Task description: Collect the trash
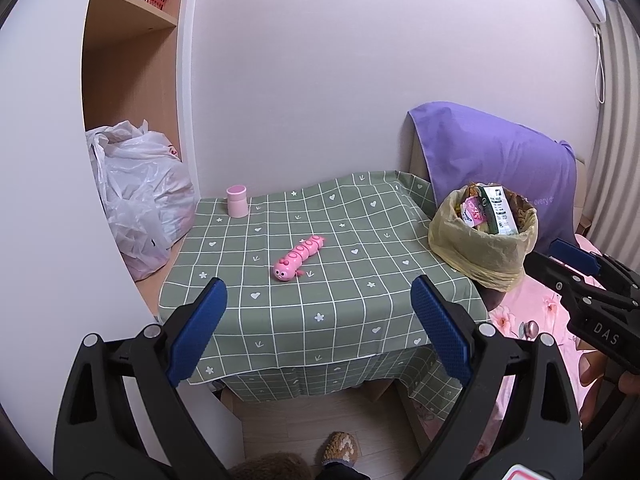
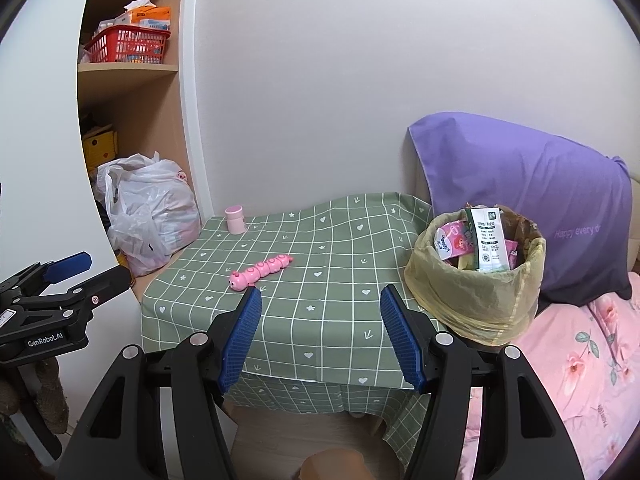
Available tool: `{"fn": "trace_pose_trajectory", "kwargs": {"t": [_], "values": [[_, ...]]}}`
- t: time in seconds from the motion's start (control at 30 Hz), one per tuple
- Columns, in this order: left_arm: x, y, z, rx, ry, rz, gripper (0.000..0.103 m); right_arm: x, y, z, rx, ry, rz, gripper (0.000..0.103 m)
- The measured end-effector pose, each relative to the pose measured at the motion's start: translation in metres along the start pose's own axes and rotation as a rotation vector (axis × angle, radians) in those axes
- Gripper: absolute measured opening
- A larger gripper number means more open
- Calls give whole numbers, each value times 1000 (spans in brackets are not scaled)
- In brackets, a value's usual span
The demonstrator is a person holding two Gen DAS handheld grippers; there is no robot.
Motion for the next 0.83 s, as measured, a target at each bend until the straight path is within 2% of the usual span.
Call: {"fn": "trace_pose_trajectory", "kwargs": {"t": [0.3,0.6,0.7,0.77,0.83], "values": [[1,-3,-4,-17,-3,-24,89,-2,-1,0,-2,3,25,59],[-3,-2,-34,-68,74,-4,89,-8,-7,-29,4,54,45,59],[1,15,-57,-44,99,31,89,-2,-5,-53,18,71,58,58],[6,37,-76,5,105,64,89,4,0,-77,41,76,76,58],[12,82,-109,62,106,170,89,7,3,-92,55,82,86,58]]}}
Point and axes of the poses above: each gripper's, at about its wrist camera, not at the fingertips, and z roughly against the way its jaws point, y to its left, x to its top, the point moved 8 cm from there along -z, roughly the way its jaws point, and after that the axes turned 15 degrees about -x, right-handed, at the moved point
